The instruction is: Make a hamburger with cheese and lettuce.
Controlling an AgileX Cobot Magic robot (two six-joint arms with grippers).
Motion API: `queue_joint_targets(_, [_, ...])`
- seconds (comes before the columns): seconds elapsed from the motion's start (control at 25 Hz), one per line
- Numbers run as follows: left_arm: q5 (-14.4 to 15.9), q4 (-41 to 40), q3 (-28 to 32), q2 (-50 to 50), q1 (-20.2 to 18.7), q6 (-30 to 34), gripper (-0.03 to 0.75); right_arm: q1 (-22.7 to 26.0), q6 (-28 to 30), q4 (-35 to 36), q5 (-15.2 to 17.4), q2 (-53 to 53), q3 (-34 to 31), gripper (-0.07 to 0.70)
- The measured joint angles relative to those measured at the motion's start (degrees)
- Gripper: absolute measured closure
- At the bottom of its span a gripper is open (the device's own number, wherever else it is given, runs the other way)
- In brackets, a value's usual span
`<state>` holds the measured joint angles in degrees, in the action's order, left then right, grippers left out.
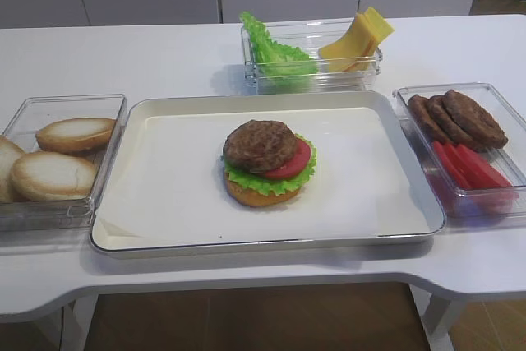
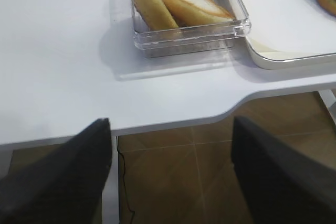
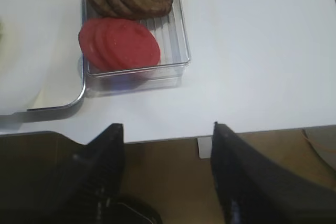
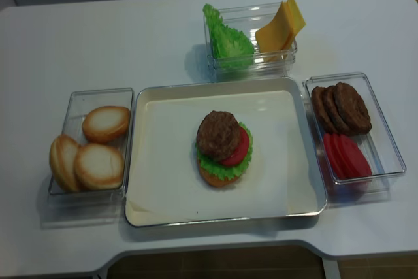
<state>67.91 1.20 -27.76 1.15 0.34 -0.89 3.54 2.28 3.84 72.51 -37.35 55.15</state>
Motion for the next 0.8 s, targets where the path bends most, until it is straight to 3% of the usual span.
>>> queue_joint_targets(0.8, [0.0, 0.0, 0.0, 0.0, 0.0, 0.0, 0.188, 0.1, -0.3, 5.2, 1.0, 30.2, -9.0, 0.234])
